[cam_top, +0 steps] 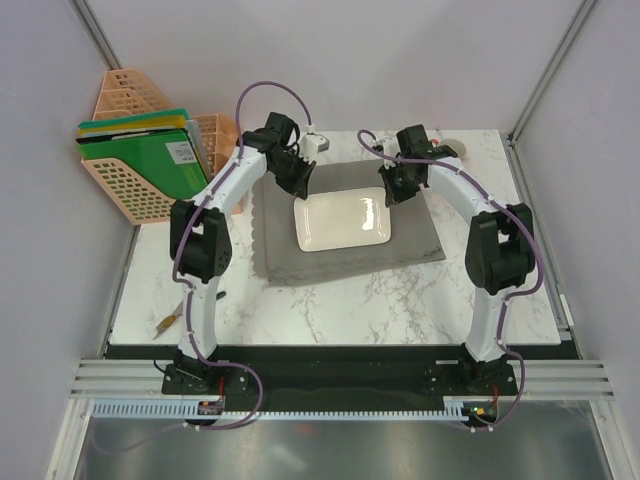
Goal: Set the dinner table for one person
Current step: Place the plate on the napkin.
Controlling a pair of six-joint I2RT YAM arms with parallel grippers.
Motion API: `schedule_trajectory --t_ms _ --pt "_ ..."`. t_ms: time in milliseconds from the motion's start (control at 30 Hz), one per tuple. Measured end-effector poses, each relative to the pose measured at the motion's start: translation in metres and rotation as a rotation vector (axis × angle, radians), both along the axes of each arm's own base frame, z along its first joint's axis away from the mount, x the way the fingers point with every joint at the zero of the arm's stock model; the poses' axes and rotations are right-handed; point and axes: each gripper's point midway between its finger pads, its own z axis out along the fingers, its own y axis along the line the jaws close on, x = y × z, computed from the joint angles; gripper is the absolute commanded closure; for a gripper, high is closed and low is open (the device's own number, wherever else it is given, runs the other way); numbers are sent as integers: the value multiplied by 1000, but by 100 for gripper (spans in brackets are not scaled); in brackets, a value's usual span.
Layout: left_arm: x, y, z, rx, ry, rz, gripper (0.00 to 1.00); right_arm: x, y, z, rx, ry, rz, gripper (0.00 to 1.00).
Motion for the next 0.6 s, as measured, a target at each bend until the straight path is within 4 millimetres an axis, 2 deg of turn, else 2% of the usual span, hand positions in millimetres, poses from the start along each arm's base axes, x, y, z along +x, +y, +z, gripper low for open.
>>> schedule_trajectory --t_ms 333,600 --pt "12 -4 -7 -2 -5 1 98 26 -2 -12 -5 -2 -6 100" --pt "16 -3 -14 7 -1 7 98 33 0 -22 -4 5 -6 100"
